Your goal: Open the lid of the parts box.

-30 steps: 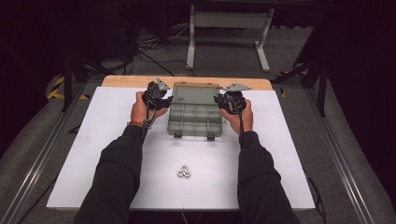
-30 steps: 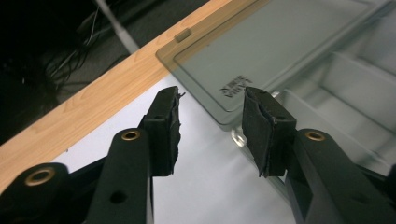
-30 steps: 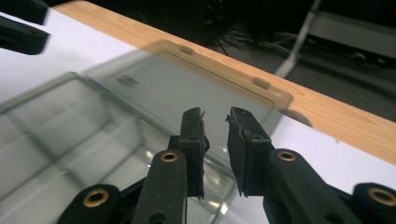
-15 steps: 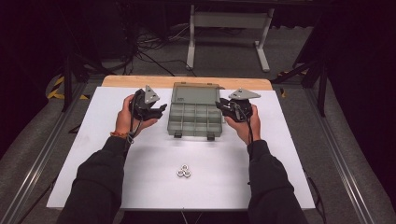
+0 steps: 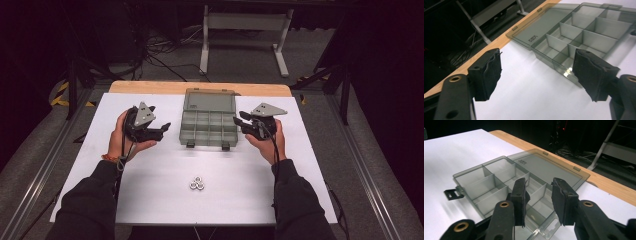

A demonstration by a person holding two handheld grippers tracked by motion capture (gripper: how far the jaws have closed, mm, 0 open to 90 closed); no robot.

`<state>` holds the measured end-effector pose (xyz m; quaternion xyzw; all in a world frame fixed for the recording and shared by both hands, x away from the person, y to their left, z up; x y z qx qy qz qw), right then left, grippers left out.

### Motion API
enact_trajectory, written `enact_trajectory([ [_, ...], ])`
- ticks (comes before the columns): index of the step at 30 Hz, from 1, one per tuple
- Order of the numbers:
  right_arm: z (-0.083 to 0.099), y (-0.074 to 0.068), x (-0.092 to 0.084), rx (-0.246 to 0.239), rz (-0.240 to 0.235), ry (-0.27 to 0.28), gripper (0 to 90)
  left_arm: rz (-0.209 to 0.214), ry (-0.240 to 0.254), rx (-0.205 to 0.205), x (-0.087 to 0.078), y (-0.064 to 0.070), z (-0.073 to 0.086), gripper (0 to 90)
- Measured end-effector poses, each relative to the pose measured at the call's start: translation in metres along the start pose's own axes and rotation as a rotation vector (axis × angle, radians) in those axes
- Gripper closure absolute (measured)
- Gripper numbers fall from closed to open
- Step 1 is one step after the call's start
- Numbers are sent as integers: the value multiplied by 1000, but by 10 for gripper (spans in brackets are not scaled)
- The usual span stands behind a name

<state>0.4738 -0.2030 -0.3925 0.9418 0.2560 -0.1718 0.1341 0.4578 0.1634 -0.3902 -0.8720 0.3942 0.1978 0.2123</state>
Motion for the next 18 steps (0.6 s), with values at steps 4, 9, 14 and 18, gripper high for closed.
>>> enact_trajectory([
  [4,2,-4,-6,-15,-14,9,586,0,-1,15,-7,5,7,196],
  [9,8,-8,-14,0,-34,16,521,25,36,6,-17,10,17,158],
  [14,15,-12,-20,-20,-43,9,427,57,60,14,-23,20,26,138],
  [18,19,-17,-28,-42,-48,24,341,68,72,35,-30,28,31,122],
])
Point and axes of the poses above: each handheld gripper's, and its own axes: x roughly forward along the jaws, z roughly out of its underside, y roughly to its right, the point moved 2 cm from there along x, roughly forward along the jaws, and after that the axes turned 9 degrees about z, right-handed, at the moved point
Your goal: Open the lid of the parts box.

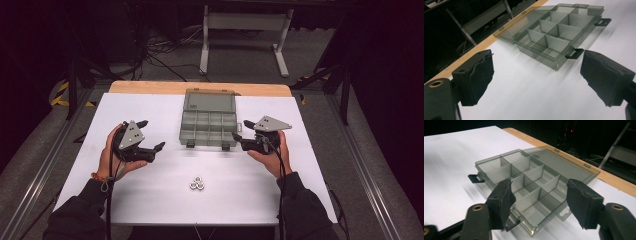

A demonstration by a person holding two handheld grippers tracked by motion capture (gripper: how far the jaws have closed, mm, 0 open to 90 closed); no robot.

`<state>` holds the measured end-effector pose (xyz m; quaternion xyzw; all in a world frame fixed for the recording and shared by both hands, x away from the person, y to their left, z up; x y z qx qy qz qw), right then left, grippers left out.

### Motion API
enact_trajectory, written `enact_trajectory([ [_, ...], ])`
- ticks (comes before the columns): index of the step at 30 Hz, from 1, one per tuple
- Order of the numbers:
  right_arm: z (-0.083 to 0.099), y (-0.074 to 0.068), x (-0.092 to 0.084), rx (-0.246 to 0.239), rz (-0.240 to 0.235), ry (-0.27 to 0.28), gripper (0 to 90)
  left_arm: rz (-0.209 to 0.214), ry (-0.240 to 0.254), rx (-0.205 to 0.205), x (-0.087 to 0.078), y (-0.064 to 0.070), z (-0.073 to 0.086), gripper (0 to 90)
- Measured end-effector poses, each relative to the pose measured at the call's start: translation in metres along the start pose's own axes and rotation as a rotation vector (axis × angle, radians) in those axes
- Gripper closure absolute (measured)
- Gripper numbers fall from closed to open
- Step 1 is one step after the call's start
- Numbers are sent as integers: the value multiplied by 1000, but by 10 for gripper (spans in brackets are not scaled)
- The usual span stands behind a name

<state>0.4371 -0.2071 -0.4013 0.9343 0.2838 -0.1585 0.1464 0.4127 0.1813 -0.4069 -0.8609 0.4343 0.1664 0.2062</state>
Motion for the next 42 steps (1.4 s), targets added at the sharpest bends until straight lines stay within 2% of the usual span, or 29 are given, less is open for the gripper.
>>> enact_trajectory([
  [1,0,0,0,0,0,0,341,0,0,0,0,0,0,117],
  [4,3,-4,-8,0,-14,12,246,13,4,24,-7,9,5,108],
  [8,12,-13,-15,-19,-32,-5,146,22,15,38,-14,17,11,78],
  [12,19,-21,-20,-43,-49,-29,95,38,24,28,-22,26,22,76],
  [15,22,-27,-22,-56,-66,-47,85,47,22,26,-25,32,27,75],
  [20,27,-39,-27,-81,-84,-41,94,69,8,25,-36,42,39,70],
  [22,28,-43,-29,-88,-94,-39,107,69,14,10,-41,45,46,69],
  [24,29,-47,-30,-78,-113,-37,116,72,27,-25,-46,47,54,69],
  [26,31,-52,-29,-69,-133,-54,115,65,16,-25,-52,49,59,68],
  [29,33,-62,-30,-79,-163,-65,117,65,36,-60,-61,52,66,66],
  [33,34,-77,-33,-95,-205,-71,130,58,22,-63,-68,58,76,58],
  [36,35,-91,-32,-117,-231,-92,152,55,27,-81,-73,62,81,53],
  [38,38,-99,-29,-124,-236,-128,167,55,29,-88,-75,64,85,50],
  [42,44,-114,-21,-157,-272,-163,187,52,16,-109,-75,65,91,49],
])
Point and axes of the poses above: each handheld gripper's, and its own axes: x roughly forward along the jaws, z roughly out of its underside, y roughly to its right, the point moved 2 cm from there along x, roughly forward along the jaws, and after that the axes turned 9 degrees about z, right-handed, at the moved point
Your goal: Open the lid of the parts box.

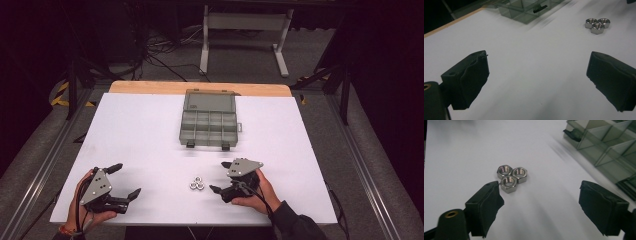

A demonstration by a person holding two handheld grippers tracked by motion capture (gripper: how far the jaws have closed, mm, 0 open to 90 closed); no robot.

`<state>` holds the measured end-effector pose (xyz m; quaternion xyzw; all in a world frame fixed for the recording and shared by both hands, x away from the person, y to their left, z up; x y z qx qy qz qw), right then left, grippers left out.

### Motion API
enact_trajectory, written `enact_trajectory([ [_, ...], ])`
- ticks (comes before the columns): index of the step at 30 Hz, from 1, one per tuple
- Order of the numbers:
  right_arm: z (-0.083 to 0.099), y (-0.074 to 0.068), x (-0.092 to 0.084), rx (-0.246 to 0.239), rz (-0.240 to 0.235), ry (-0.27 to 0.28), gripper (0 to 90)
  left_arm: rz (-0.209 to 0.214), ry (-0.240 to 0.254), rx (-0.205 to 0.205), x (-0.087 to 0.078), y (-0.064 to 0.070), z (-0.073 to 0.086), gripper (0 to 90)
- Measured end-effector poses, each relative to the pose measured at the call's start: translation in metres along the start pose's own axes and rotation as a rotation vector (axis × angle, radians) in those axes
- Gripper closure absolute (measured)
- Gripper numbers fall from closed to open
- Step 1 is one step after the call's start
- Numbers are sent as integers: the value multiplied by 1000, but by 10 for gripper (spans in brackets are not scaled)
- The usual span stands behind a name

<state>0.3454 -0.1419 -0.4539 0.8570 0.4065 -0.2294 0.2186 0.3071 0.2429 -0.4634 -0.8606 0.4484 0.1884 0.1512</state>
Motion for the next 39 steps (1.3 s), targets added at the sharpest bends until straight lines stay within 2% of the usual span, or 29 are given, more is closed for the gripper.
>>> enact_trajectory([
  [6,-5,-13,15,-26,-49,-16,247,-1,-21,2,3,4,4,51],
  [8,-5,-18,20,-27,-68,-25,281,2,-21,5,4,4,4,51],
  [10,-7,-22,25,-46,-69,-43,354,-1,-33,9,4,6,5,51],
  [12,-7,-24,28,-48,-79,-47,381,0,-33,10,4,6,5,51],
  [15,-7,-26,31,-48,-89,-54,425,-1,-34,9,4,8,5,52],
  [17,-6,-27,36,-55,-80,-67,472,-2,-35,12,4,7,5,53],
  [25,-7,-29,40,-50,-87,-74,556,-1,-34,10,5,6,5,54],
  [27,-7,-29,40,-44,-83,-76,596,0,-34,10,4,6,4,55],
  [30,-7,-30,40,-37,-101,-81,673,-1,-38,10,4,6,5,56],
  [39,-8,-30,40,-45,-117,-87,705,8,-31,13,4,6,4,57],
])
Point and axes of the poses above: each handheld gripper's, and its own axes: x roughly forward along the jaws, z roughly out of its underside, y roughly to its right, the point moved 2 cm from there along x, roughly forward along the jaws, and after that the axes turned 9 degrees about z, right-handed, at the moved point
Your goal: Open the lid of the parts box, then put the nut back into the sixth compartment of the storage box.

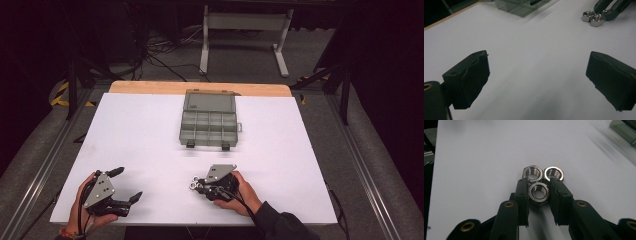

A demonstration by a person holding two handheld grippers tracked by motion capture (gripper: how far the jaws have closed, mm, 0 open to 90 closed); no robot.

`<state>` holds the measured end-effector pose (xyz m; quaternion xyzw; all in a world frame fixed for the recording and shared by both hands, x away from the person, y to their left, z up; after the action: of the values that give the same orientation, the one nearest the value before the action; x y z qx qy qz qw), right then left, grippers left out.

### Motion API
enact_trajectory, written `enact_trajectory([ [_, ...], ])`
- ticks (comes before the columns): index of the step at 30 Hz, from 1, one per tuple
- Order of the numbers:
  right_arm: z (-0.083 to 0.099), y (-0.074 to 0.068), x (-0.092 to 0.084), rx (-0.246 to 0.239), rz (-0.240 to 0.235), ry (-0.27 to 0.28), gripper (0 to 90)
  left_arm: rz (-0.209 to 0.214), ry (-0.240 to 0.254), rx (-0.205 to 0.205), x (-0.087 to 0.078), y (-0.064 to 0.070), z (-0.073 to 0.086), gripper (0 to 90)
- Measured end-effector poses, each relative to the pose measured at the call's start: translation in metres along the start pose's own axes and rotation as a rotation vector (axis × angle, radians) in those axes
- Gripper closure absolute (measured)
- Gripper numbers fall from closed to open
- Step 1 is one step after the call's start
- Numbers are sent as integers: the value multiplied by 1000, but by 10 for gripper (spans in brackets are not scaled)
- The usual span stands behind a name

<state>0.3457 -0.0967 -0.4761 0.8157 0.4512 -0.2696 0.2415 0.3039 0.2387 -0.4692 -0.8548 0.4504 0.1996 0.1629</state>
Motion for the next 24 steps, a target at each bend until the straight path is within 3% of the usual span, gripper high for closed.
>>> enact_trajectory([
  [14,0,0,-9,-23,4,23,707,-5,-3,-1,0,-1,0,57],
  [24,1,9,-20,7,19,48,707,6,5,-10,4,-3,-2,58],
])
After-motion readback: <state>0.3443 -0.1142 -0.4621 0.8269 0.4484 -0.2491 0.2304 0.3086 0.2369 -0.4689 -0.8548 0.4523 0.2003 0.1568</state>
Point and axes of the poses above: each handheld gripper's, and its own axes: x roughly forward along the jaws, z roughly out of its underside, y roughly to its right, the point moved 2 cm from there along x, roughly forward along the jaws, and after that the axes turned 9 degrees about z, right-handed, at the moved point
